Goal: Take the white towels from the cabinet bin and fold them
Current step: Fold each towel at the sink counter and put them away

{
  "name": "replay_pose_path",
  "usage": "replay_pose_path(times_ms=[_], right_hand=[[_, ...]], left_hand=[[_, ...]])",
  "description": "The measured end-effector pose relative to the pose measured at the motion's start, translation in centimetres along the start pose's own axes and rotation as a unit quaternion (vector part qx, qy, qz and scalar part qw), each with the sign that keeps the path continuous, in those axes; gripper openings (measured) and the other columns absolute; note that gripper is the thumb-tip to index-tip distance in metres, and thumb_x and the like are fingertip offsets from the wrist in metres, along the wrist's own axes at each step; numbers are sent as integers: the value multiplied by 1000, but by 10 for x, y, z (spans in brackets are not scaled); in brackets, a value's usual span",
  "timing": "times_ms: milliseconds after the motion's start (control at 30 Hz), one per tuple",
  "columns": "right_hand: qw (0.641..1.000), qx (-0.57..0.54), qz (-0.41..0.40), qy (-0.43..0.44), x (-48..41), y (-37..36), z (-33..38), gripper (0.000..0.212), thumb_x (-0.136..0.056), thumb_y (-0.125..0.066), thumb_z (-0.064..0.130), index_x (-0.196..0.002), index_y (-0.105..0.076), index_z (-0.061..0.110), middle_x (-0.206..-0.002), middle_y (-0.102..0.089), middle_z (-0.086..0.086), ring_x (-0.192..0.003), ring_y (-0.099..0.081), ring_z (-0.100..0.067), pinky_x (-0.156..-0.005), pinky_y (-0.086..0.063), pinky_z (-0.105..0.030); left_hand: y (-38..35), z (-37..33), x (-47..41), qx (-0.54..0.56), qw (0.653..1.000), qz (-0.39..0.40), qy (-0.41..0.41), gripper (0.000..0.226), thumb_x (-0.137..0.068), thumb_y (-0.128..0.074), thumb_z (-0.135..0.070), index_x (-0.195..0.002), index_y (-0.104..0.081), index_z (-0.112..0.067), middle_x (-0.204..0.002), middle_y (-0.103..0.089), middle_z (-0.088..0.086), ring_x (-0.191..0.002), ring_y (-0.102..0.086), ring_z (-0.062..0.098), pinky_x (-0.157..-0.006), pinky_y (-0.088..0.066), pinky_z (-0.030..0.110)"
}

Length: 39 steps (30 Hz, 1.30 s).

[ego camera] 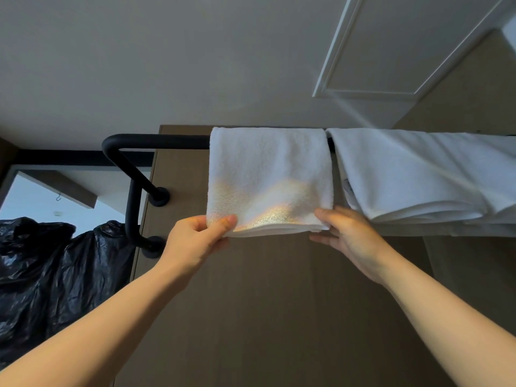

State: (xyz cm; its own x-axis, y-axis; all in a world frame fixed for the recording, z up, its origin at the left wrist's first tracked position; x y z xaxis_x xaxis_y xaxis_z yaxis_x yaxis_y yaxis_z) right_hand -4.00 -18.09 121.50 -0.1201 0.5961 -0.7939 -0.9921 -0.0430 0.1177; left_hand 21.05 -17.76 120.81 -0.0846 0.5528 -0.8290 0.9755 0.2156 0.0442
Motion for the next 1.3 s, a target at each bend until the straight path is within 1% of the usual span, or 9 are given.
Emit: replay_pose_path(times_ms=[267,400,500,600,733,900,1033,1133,1300], right_hand=[[995,41,-81,45,16,3,7,23,-99,-52,21,-97,-69,6,-97,-70,-4,-77,-69,-13,-83,-56,-29],[984,42,-154,74,19,8,5,26,-95,-56,17,-93,-64,-8,-80,-63,-8,-62,-63,-7,-71,-54,-26],[983,-20,-174,62,22,15,1,17,-95,-59,15,-84,-69,7,-73,-66,-2,-63,-63,-11,-77,-54,-32],[977,-95,-190,33,19,14,-8,13,-95,-59,12,-84,-66,12,-76,-68,-1,-64,-62,-12,-74,-56,-27],[960,-149,-236,31,18,17,-16,12,-94,-59,9,-86,-66,13,-86,-69,-4,-63,-62,-7,-70,-57,-22],[957,-140,-252,35,19,10,-18,13,-95,-57,10,-87,-65,16,-87,-68,-4,-72,-62,-13,-72,-57,-23],[948,-163,-272,35,22,9,-15,7,-95,-59,12,-100,-63,9,-99,-66,-11,-81,-62,-19,-74,-59,-27],[926,-255,-278,-4,24,9,-19,28,-90,-67,13,-116,-57,8,-104,-64,-11,-84,-64,-19,-74,-58,-28],[909,-335,-234,-87,24,-1,-19,16,-81,-74,12,-92,-62,12,-87,-62,-6,-77,-58,-13,-71,-53,-28]], left_hand=[[-3,3,-1,92,995,26,27,54,-75,-67,-45,-96,-70,4,-104,-70,20,-97,-67,29,-78,-58,24],[-11,9,-1,125,991,-15,51,70,-65,-82,-45,-105,-62,8,-100,-64,23,-90,-64,32,-88,-57,42],[-14,9,-7,142,987,-25,75,85,-56,-92,-38,-119,-49,0,-107,-64,20,-84,-70,27,-76,-60,37],[-19,0,-10,109,993,18,47,64,-68,-82,-32,-117,-57,2,-97,-66,16,-61,-61,12,-61,-50,21],[-30,-9,-8,79,993,80,34,45,-70,-70,-34,-96,-69,3,-89,-63,13,-77,-54,22,-74,-45,37],[-31,-6,-10,84,993,72,45,47,-69,-69,-32,-99,-67,4,-88,-63,8,-75,-57,17,-72,-51,29],[-39,-7,-6,122,988,76,62,40,-80,-63,-19,-108,-58,10,-111,-64,24,-95,-66,28,-92,-52,45],[-41,-11,-3,149,983,83,66,27,-91,-54,-5,-114,-56,8,-116,-67,18,-102,-68,26,-81,-58,32],[-28,-15,1,120,987,101,40,24,-85,-70,-17,-103,-66,-1,-100,-75,5,-92,-72,18,-71,-57,21]])
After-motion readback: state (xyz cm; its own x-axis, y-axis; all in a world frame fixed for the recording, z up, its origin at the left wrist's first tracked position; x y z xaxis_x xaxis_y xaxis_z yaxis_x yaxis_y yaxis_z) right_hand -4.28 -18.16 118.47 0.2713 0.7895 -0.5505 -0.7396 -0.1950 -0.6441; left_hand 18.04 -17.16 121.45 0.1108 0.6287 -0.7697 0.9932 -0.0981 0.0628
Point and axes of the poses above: each hand's wrist, its own x-axis away from the middle knuckle, its own y-axis out of the back of the hand, z = x × y, the point moved 4 cm from there along -x, towards the middle knuckle
